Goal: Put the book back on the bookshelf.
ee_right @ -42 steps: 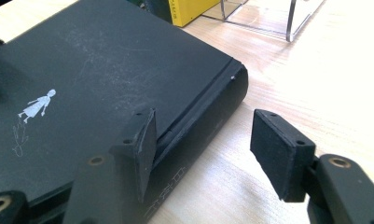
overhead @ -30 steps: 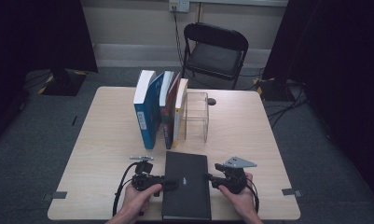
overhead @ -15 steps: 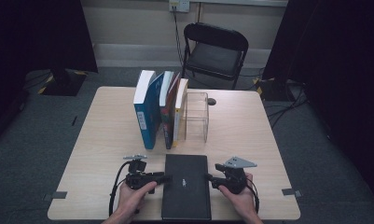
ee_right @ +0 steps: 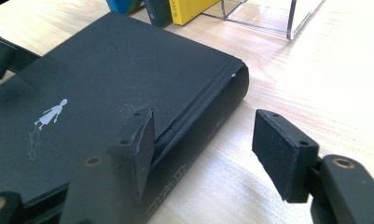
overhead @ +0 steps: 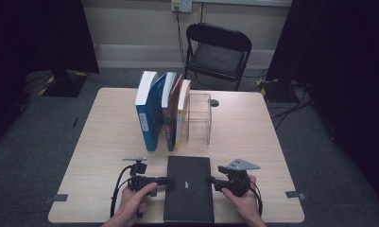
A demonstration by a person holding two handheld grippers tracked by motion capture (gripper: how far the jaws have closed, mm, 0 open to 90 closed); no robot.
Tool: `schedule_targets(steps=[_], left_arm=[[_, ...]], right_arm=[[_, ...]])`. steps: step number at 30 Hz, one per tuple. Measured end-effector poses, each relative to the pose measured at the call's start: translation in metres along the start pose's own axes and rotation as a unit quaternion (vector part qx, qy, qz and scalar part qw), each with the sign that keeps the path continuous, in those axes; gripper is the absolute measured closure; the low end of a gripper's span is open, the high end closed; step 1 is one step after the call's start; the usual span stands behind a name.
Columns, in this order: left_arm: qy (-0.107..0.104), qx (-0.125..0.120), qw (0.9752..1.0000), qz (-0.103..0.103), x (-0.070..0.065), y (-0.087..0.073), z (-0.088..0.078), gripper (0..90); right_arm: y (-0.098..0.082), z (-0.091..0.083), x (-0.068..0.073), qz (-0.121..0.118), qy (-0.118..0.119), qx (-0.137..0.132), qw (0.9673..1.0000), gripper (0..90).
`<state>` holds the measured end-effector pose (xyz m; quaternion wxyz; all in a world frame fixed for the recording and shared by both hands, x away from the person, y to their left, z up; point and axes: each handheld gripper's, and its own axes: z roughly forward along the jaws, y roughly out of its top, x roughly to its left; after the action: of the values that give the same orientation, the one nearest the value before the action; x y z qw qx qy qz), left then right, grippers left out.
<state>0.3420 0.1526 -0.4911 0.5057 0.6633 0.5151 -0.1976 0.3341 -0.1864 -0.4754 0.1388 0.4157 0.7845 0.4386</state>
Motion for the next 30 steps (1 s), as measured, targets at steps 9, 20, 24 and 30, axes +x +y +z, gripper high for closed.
schedule_targets(steps=[9,20,24,30], left_arm=[[-0.017,0.013,0.9997,-0.007,-0.006,-0.007,-0.002,49.4],[-0.031,0.014,0.9993,-0.014,-0.005,-0.001,0.004,49.0],[-0.031,0.004,0.9992,-0.026,-0.002,0.005,0.01,49.0],[-0.026,0.029,0.9992,0.0,-0.014,-0.005,0.018,47.8]], right_arm=[[0.0,-0.001,0.001,0.002,-0.002,0.0,1.0,39.3],[-0.001,-0.003,0.0,0.005,-0.004,0.003,1.0,39.1],[-0.002,-0.004,0.0,0.01,0.003,0.006,0.9999,41.0],[-0.003,-0.006,0.001,0.006,0.018,0.012,0.9997,41.7]])
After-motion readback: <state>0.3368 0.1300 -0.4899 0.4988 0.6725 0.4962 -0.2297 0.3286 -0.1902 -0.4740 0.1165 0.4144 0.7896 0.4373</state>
